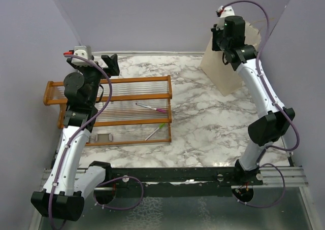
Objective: Take the snacks out of the paper bag
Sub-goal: Move the paper bag to the center of the board.
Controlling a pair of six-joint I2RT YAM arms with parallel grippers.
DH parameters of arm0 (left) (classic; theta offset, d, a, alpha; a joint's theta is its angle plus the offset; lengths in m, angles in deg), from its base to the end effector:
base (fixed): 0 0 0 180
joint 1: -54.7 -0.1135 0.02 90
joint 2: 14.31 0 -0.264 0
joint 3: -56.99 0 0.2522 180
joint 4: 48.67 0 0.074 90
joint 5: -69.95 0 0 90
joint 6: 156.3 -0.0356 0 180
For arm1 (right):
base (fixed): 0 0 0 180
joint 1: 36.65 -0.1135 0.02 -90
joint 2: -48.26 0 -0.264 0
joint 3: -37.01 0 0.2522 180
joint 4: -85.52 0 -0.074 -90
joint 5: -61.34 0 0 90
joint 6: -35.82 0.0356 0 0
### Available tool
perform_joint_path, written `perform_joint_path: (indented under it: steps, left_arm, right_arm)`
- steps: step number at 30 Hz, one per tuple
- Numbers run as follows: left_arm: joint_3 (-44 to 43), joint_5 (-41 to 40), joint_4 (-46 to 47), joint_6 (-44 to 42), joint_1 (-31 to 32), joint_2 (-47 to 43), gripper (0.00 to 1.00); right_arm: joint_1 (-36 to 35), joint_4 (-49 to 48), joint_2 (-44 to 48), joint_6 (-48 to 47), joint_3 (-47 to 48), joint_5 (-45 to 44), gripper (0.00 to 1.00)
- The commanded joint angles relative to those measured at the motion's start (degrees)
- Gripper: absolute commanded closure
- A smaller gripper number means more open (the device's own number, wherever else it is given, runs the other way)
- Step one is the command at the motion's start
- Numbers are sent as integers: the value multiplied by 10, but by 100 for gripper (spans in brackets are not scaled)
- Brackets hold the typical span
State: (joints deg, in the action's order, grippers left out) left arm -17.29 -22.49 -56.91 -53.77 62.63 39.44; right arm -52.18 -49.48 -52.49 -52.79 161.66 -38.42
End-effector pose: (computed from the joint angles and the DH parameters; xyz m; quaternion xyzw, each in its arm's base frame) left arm 0.2054 -0.0271 0.4382 -0.0417 0.6260 -0.1251 0.7686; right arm 0.3885 0.1017 0.4358 -0.0534 0.8213 0.0135 0.5678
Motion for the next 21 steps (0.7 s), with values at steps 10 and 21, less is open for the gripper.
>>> perform_joint_path:
  steps: [10, 21]
  left_arm:
    - [-4, 29, 19, 22, -19, 7, 2]
    - [-4, 32, 19, 24, -19, 20, 2]
  right_arm:
    - [-235, 41, -142, 18, 232, 44, 99]
    - [-272, -23, -199, 55, 287, 68, 92]
